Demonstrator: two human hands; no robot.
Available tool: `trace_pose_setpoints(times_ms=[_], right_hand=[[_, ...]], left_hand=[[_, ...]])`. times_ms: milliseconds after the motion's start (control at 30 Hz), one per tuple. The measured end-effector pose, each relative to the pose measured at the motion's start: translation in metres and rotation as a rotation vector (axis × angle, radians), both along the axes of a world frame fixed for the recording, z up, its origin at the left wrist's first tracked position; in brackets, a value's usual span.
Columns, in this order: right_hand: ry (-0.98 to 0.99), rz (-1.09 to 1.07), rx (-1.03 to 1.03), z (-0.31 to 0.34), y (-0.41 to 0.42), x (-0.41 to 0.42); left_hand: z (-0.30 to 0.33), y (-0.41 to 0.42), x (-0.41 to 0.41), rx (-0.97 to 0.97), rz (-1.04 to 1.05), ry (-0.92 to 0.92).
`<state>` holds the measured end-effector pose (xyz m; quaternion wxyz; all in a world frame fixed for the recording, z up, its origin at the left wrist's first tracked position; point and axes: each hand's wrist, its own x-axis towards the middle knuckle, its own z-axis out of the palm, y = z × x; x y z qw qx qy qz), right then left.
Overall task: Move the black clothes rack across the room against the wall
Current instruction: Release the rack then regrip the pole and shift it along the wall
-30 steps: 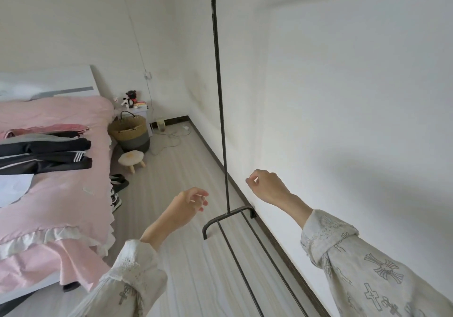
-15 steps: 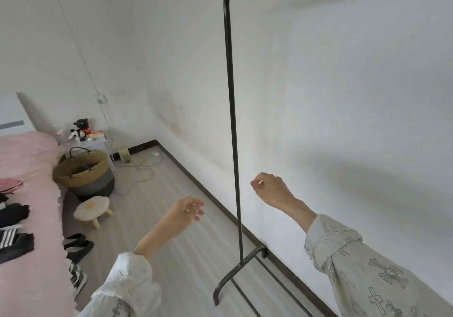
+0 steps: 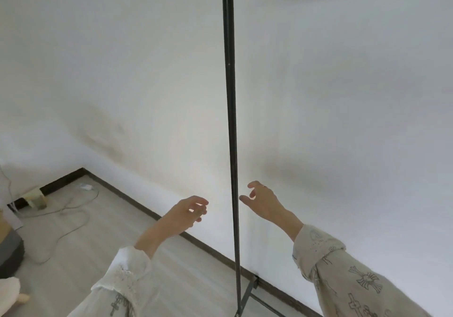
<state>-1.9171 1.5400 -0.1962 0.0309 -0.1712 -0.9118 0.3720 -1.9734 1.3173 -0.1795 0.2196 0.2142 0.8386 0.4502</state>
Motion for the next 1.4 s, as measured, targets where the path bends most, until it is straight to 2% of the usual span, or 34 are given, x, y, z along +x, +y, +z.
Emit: trace_pose_setpoints(times_ms=[167,333,500,600,833,933,1067,1133,1400], right_hand=[[0.006,-0.018,-0.043,-0.013,-0.002,-0.051],[-0.016,-0.081,-0.151,-0.022,-0.019,-0.068],[-0.078,-0.238,-0.315,-0.024,-0.022,-0.077],[-0.104,-0.318,-0.322,-0.02,-0.028,-0.081],[-0.025,-0.814,-0.418,-0.02,-0.066,-0.09],[0.094,-1.042,-0.488,-0.02,-0.084,-0.098],[0.336,-1.33,-0.522,-0.022,-0.116,-0.108],[0.425,-1.438,-0.528,-0.024,-0.136,-0.113],[0.478,-1.551,-0.466,-0.019,-0.231,-0.123]], left_hand=[[0.02,0.032,-0.082,0.009,-0.174,0.049],[0.046,0.069,-0.13,0.13,-0.355,0.081],[0.046,0.11,-0.173,0.149,-0.779,-0.103],[0.048,0.133,-0.188,0.157,-1.009,-0.114],[0.076,0.152,-0.185,0.193,-1.499,-0.23],[0.085,0.139,-0.171,0.262,-1.579,-0.297],[0.084,0.113,-0.15,0.375,-1.552,-0.073],[0.082,0.098,-0.147,0.418,-1.578,-0.042],[0.073,0.023,-0.145,0.561,-1.681,-0.147]])
